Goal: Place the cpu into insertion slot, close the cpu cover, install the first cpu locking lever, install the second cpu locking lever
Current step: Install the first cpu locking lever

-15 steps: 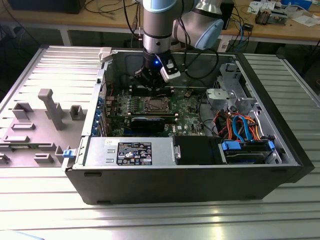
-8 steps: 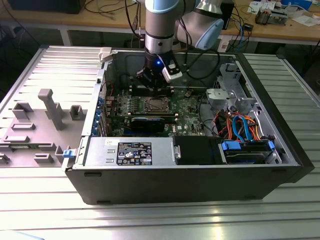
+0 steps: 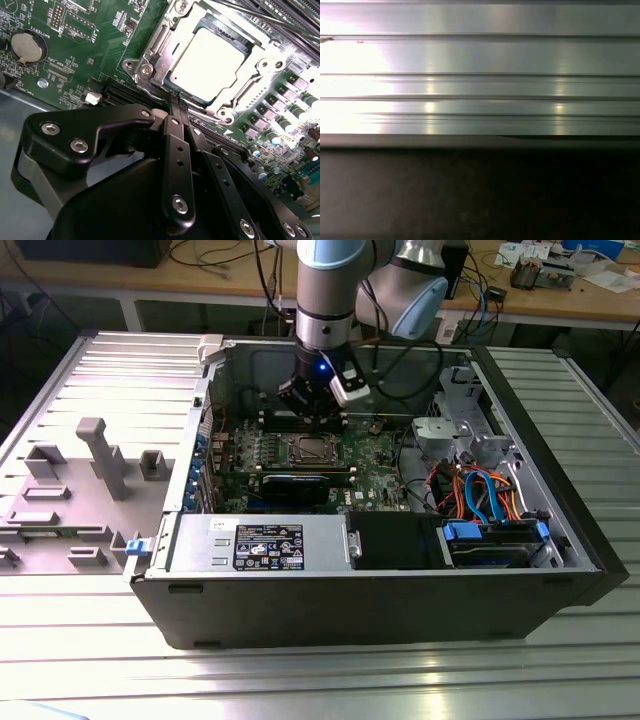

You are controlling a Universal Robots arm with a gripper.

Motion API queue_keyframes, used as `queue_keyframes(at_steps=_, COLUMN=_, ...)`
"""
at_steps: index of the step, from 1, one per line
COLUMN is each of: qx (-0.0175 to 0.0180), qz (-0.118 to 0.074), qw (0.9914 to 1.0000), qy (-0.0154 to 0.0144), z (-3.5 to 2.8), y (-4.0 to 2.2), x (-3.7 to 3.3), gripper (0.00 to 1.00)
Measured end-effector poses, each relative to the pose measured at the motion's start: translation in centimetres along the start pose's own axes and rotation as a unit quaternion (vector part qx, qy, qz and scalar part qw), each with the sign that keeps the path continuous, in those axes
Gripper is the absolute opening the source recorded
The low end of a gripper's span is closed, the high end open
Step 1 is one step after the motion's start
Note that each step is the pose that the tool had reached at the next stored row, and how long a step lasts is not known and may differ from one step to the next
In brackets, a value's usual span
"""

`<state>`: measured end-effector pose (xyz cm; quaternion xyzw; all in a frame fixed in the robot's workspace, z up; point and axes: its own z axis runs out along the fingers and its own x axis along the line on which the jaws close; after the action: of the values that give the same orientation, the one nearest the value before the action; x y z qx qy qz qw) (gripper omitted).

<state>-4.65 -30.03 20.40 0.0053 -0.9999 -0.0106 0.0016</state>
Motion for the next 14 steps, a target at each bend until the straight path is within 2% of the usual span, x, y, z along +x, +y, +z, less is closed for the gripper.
queue_keyframes(at_steps=9, qx=0.0000, qz=0.000, qw=1.00000, qy=0.0000, z=0.15, y=-0.01, x=-0.80, gripper=0.11)
queue_keyframes(at_steps=14, qx=0.0000, qz=-0.002, qw=1.00000, qy=0.0000, z=0.17, y=0.14, x=-0.84, gripper=0.11)
